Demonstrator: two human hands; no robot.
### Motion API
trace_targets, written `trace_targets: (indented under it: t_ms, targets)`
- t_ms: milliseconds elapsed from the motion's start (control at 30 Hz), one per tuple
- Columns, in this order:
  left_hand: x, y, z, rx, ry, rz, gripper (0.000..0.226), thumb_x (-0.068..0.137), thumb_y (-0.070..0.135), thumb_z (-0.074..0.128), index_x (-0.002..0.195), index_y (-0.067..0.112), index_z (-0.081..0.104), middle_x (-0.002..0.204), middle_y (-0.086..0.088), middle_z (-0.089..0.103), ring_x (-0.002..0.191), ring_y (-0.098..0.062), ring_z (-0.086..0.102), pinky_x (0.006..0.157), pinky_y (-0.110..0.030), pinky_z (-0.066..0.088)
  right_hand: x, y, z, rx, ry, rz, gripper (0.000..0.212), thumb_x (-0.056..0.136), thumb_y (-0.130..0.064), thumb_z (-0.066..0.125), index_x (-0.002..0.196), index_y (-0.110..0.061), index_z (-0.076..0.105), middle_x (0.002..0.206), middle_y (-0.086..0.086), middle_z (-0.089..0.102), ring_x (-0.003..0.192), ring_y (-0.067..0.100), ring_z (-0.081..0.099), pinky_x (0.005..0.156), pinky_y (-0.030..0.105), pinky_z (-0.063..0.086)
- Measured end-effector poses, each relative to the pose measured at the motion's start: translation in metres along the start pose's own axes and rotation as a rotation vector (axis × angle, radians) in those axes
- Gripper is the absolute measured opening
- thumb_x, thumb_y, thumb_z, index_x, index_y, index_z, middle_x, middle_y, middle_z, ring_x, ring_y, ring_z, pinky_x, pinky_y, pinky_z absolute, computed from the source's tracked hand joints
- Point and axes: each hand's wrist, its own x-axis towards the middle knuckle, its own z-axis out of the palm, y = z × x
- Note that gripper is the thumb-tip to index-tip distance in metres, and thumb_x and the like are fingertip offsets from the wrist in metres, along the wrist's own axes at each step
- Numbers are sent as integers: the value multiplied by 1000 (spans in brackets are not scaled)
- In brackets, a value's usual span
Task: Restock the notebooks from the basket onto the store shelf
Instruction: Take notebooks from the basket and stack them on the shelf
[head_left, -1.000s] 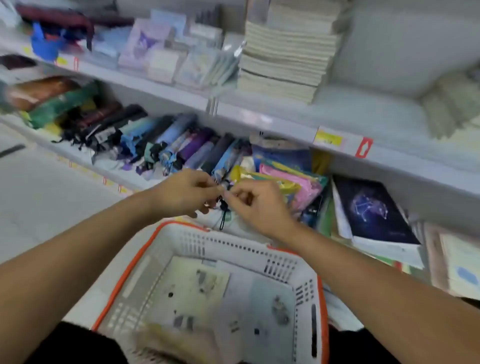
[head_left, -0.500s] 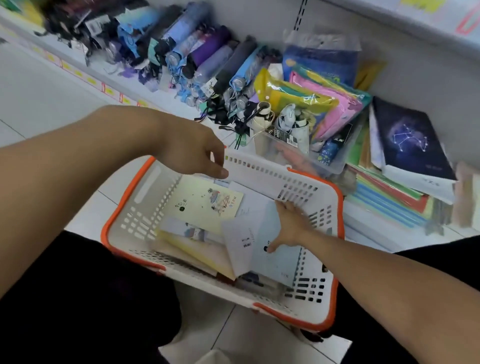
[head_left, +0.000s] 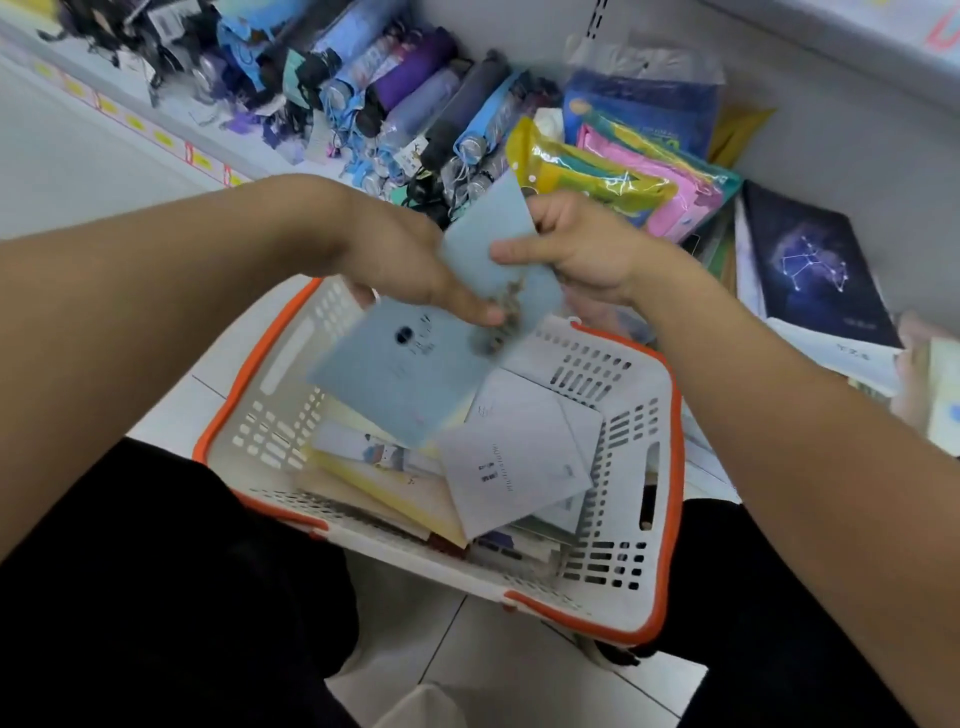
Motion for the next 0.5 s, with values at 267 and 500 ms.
trace_targets:
  t_ms: [267, 500]
  targets:
    - [-15, -42, -53, 317, 690, -204, 31, 92, 21, 62, 82, -8, 57, 75, -23, 53, 76, -38, 52, 70, -39, 41, 39, 113, 62, -672, 36, 383, 88, 74, -58, 77, 142, -13, 45, 143, 6, 49, 128, 23, 49, 96, 31, 43]
    - [-3, -72, -55, 319, 629, -256, 21, 89, 14, 58, 79, -5, 60, 69, -18, 57, 62, -31, 53, 61, -34, 44, 41, 185, 111, -934, 47, 474, 122, 42, -64, 90, 139, -16, 35, 135, 5, 36, 128, 29, 36, 97, 47, 45]
